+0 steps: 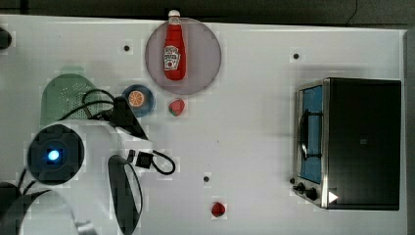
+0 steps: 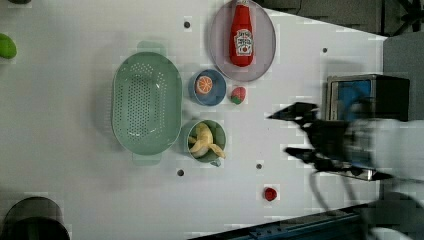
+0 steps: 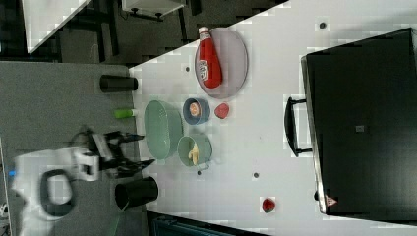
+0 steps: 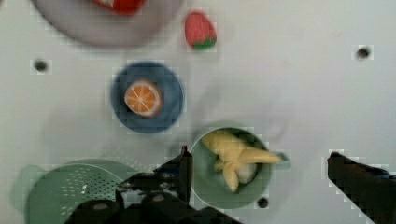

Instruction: Pick Banana and place it in mug.

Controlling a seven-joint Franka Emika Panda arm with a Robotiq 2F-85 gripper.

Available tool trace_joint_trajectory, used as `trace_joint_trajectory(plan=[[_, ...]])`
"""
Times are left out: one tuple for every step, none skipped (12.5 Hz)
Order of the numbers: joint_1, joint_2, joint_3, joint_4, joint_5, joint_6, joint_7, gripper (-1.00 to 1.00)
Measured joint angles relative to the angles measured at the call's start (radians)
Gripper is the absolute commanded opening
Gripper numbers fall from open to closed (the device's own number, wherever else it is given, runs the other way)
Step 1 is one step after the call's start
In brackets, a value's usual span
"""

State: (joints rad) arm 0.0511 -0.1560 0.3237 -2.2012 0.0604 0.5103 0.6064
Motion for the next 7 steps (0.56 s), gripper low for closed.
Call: trace_joint_trajectory(plan=[[0.001,-0.039,-0.035,0.049,-0.010,-0.077,-0.028,1.00],[0.001,-0.066,-0.074,0.102,-0.013,-0.138,-0.056,1.00],[0.008,-0.083,-0.129,0.148,-0.013,-0.199,-0.083,1.00],[0.007,-0.092,-0.178,0.184,-0.020,-0.248,-0.115,1.00],[0.005,-0.091,-0.222,0.214,-0.030,-0.273,-0.156,1.00],[0.004,-0.091,-0.268,0.233,-0.039,-0.281,-0.200,1.00],[0.005,-0.091,-0.314,0.251,-0.032,-0.307,-0.241,1.00]])
